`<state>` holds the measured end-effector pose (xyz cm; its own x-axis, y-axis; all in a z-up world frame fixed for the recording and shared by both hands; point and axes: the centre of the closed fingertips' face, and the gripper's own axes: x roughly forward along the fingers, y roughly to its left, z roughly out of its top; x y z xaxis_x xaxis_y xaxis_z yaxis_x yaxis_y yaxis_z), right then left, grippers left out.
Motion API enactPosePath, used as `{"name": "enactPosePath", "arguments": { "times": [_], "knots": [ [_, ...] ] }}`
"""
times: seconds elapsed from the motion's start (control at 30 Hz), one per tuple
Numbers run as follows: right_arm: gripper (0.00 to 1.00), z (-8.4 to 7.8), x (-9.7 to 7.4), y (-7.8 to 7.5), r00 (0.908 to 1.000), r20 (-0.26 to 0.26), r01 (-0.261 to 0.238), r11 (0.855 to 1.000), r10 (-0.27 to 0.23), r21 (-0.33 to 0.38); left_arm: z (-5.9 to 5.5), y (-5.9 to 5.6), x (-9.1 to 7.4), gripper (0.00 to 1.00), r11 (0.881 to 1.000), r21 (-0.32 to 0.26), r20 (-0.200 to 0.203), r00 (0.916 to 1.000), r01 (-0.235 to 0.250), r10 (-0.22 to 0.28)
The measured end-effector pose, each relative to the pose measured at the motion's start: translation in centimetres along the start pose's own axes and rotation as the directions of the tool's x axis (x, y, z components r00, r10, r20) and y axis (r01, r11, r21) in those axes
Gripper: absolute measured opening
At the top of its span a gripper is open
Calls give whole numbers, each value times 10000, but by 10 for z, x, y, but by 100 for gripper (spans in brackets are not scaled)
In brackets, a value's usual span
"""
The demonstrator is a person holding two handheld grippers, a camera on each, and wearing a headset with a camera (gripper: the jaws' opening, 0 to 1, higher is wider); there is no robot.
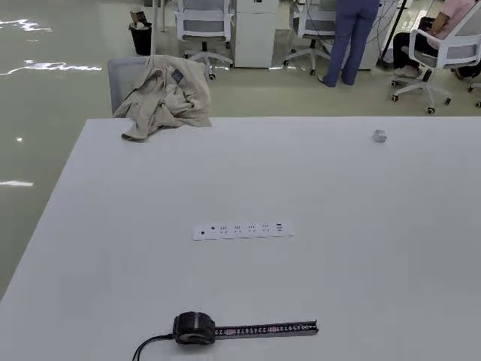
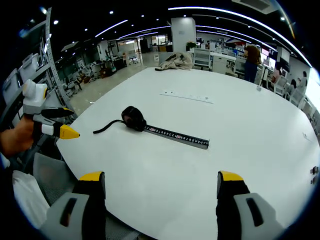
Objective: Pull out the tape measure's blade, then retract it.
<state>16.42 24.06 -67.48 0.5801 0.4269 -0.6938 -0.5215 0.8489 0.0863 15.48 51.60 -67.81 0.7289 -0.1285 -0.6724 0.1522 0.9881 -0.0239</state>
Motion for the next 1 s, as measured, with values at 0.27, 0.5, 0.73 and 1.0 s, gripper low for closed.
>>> {"name": "enactPosePath", "arguments": {
  "times": [0.27, 0.5, 0.73, 1.0],
  "knots": [
    [91, 2, 8, -4, 9998, 57, -181, 9995, 182, -250, 2, -2, 10, 100, 9999, -100, 5, 10000, -81, 81],
    [89, 6, 18, -7, 9993, 61, -379, 9978, 382, -538, 4, 3, 20, 100, 9989, -401, 109, 9996, -240, 244],
    [89, 2, 27, -15, 9991, -136, -421, 9965, 413, -719, 2, -1, 31, 99, 9986, -426, 23, 9995, -300, 301],
    [89, -7, 39, -21, 9981, -393, -499, 9955, 468, -808, 5, -4, 47, 98, 9981, -544, 96, 9995, -288, 293]
  ]
}}
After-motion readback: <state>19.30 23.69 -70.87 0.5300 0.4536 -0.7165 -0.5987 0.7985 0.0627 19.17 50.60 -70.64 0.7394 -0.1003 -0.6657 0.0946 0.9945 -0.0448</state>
